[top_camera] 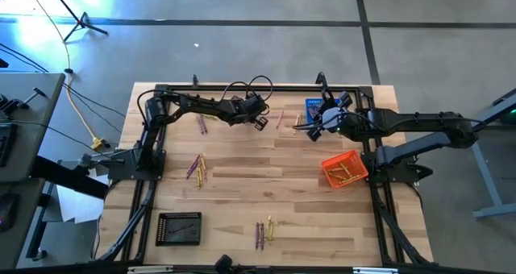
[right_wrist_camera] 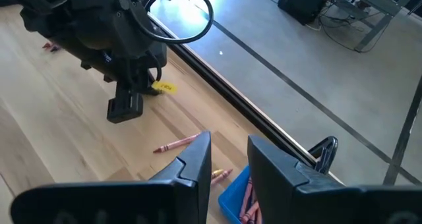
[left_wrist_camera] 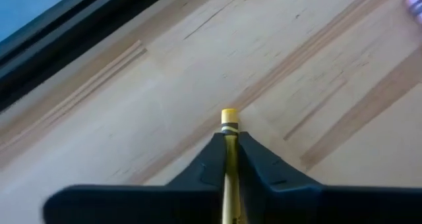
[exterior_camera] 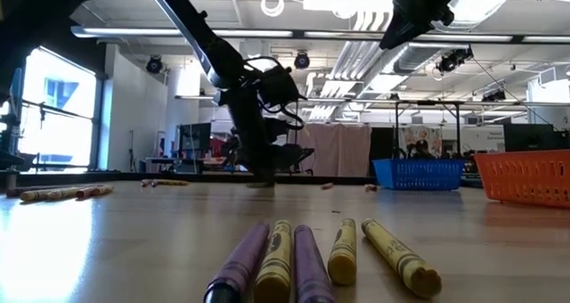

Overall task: Sort crayons
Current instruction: Put the yellow crayon into the orange basket

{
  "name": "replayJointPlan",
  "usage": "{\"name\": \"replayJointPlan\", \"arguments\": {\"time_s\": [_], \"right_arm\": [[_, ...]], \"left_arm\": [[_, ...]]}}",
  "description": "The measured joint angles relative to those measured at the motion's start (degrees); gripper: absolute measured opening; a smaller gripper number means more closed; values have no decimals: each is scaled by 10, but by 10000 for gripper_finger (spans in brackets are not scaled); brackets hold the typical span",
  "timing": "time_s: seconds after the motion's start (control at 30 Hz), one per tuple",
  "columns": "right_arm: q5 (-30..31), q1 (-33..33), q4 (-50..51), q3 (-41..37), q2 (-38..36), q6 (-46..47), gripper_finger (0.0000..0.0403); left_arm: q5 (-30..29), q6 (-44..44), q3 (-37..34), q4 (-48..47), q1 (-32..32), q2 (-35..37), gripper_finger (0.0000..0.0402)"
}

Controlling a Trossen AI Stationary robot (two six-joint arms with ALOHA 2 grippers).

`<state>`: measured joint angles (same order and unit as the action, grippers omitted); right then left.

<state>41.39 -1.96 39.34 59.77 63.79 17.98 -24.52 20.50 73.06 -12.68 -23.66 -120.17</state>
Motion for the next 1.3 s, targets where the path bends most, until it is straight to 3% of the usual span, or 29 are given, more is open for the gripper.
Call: {"name": "replayJointPlan", "arguments": {"time_s": [0.27,0.33,0.5,0.67,1.0,1.13,1.3], "right_arm": [[0,0,55,0,0,57,84],[-1,0,98,0,0,101,84],[-1,0,195,0,3,227,84],[-13,0,209,0,19,247,84],[-34,25,252,0,23,256,84],[0,57,256,0,21,267,84],[35,96,310,-1,16,365,87]], "left_arm": [[19,-18,-2,-19,-2,16,3],[55,-35,-5,-17,-1,31,2],[179,-77,-3,99,25,75,1],[265,-106,-3,218,59,99,0],[270,-120,-3,342,115,104,0],[264,-144,-3,368,124,103,0],[262,-129,-3,367,116,103,0]]}}
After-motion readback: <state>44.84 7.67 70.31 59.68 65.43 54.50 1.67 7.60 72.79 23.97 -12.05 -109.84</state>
